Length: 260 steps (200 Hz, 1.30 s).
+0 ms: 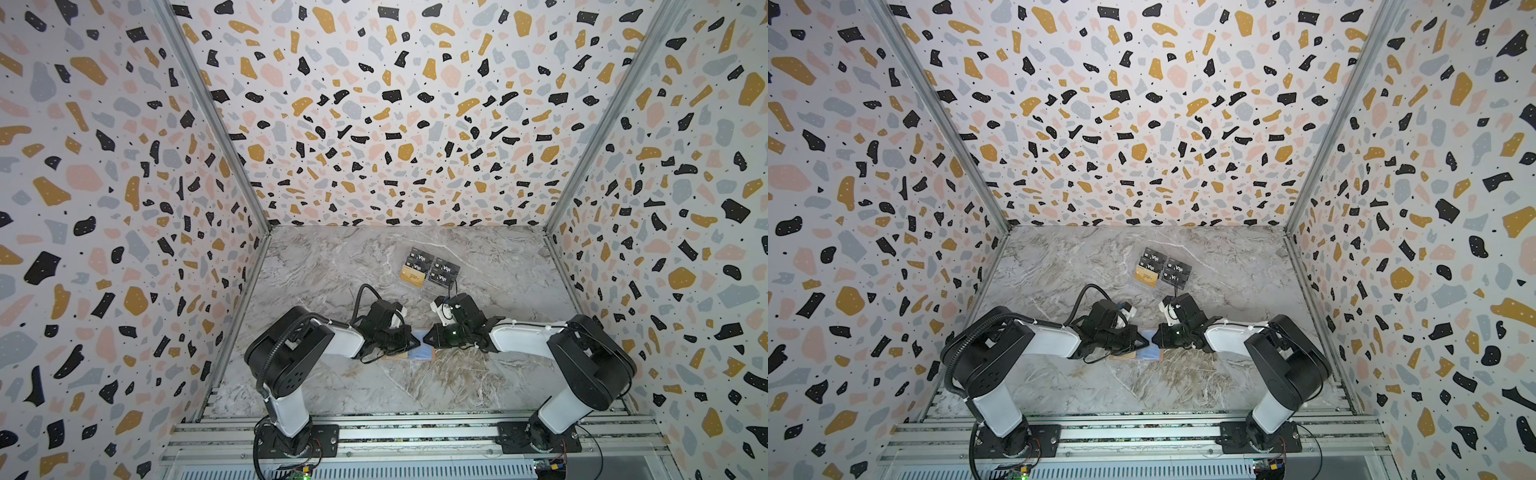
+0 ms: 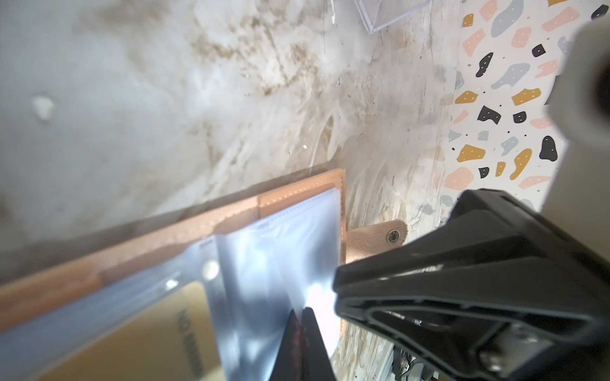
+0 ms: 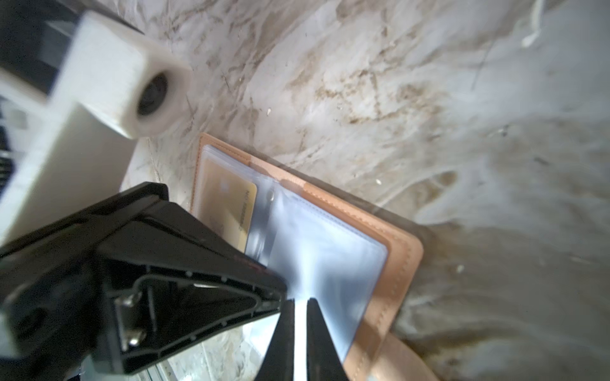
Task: Insert credit cards into a card holder
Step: Flip over the card slot on the card holder.
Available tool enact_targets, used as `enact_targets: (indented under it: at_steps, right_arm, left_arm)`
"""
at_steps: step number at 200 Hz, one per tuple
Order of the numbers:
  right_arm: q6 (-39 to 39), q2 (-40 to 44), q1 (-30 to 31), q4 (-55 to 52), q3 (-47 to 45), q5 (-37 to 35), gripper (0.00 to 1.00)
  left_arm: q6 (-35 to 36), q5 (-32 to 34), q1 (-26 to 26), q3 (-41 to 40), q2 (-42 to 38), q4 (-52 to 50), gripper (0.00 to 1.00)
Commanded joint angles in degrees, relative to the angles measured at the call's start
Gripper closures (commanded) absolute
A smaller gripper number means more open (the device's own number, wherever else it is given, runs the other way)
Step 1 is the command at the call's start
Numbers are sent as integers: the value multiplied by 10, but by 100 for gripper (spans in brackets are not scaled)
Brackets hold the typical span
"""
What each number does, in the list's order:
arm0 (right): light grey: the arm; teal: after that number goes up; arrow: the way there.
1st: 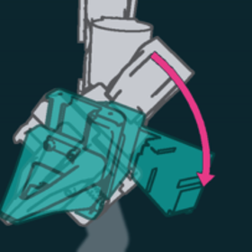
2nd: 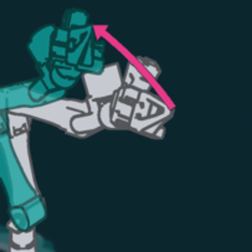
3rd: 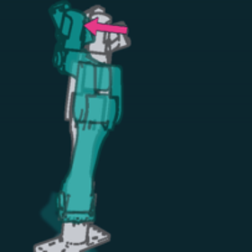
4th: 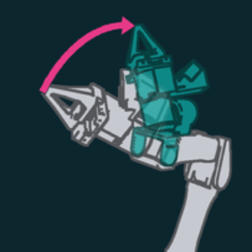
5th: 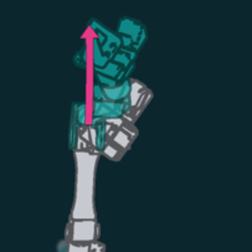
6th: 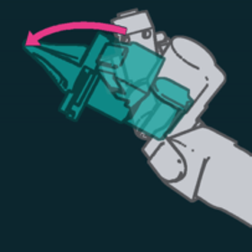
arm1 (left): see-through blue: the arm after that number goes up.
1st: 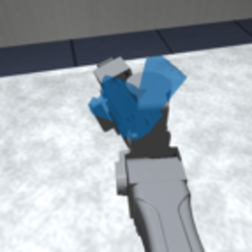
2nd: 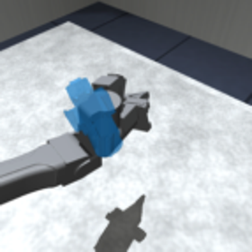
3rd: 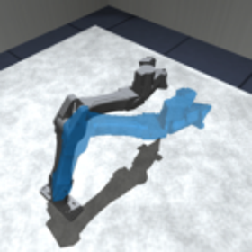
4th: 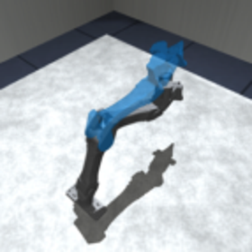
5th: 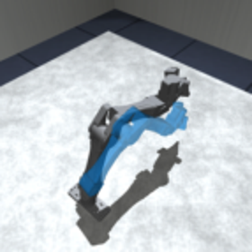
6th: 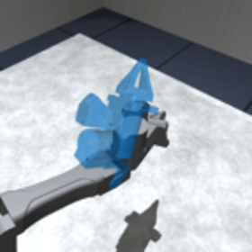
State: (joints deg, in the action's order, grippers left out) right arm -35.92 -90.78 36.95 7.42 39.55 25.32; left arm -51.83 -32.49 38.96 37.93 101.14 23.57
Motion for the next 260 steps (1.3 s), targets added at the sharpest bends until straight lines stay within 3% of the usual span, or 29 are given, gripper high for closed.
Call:
enact_targets:
  at_steps: [1, 115, 183, 198, 226, 260]
  right_arm:
    - [-7, 41, -9, -14, 0, -23, 89]
    - [-7, 19, -17, -29, -8, -6, 89]
    - [-14, -6, 24, -15, 14, 24, 89]
    - [-12, -9, 30, -15, 22, 26, 89]
    - [-9, -15, 39, -18, 38, 28, 89]
    - [-10, -36, 45, -7, 57, 50, 89]
  left_arm:
    - [6, 4, -3, -4, -22, -1, 100]
    - [3, -6, -13, -55, -65, 61, 100]
    - [-3, -11, -19, -74, -75, 88, 100]
    - [4, -10, -20, -71, -77, 73, 92]
    - [35, 12, -25, -64, -101, 15, 66]
    - [107, 77, -37, -30, -159, -150, 51]
